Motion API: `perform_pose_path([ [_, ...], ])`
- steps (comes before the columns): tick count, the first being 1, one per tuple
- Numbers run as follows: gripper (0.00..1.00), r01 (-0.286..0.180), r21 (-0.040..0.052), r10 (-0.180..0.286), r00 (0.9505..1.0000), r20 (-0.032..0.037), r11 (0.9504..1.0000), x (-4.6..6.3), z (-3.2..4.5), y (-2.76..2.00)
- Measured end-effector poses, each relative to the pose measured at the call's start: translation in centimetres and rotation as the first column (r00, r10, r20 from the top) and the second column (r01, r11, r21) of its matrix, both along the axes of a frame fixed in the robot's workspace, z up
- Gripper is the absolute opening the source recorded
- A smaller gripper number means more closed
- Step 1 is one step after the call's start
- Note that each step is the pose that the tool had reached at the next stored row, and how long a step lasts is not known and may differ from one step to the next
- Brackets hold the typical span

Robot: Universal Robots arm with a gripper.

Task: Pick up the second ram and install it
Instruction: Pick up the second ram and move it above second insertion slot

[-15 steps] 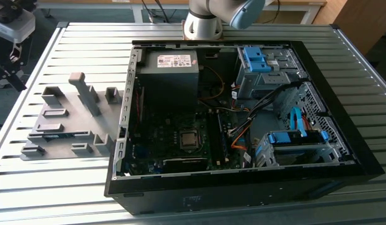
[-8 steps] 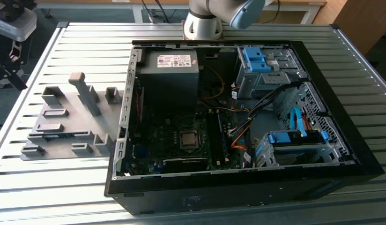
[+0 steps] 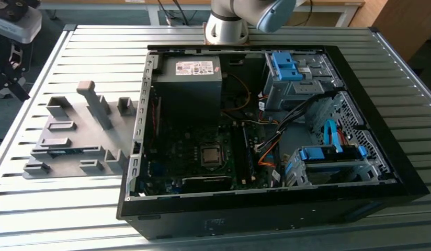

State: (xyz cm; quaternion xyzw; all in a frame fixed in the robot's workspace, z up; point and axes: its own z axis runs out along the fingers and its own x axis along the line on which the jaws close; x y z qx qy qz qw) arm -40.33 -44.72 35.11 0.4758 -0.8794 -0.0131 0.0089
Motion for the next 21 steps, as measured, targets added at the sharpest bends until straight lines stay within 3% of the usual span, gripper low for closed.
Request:
perform_pose_path([
  [9,0.11,-0.071,-0.0001,0.071,0.9975,0.0007,0.9975,-0.02,-0.01,0.0],
  [21,0.11,-0.148,-0.0002,0.148,0.9889,0.0016,0.9889,-0.03,-0.02,0.0],
])
